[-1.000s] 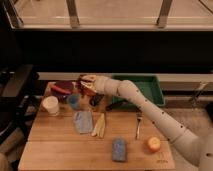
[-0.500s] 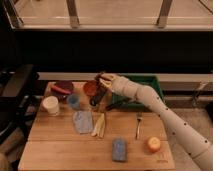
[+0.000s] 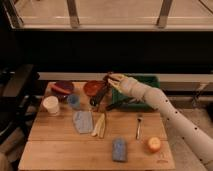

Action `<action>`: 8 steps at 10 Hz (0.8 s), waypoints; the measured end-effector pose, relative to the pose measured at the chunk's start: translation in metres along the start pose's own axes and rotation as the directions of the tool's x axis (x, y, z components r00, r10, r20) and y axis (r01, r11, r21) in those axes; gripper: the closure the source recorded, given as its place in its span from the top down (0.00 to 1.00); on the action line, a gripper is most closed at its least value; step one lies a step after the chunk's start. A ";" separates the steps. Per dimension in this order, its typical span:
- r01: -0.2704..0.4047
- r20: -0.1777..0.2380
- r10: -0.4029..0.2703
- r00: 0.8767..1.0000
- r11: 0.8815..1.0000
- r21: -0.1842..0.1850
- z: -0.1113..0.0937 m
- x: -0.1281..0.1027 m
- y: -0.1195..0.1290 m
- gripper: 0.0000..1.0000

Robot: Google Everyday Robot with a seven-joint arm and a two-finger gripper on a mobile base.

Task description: Place grapes in tray

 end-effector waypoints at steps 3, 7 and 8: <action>-0.008 -0.010 0.008 1.000 1.000 0.017 0.002 0.004 -0.002 0.00; -0.040 -0.039 0.047 0.998 0.984 0.173 -0.027 0.040 -0.053 0.00; -0.045 -0.049 0.056 0.997 0.976 0.212 -0.036 0.049 -0.069 0.00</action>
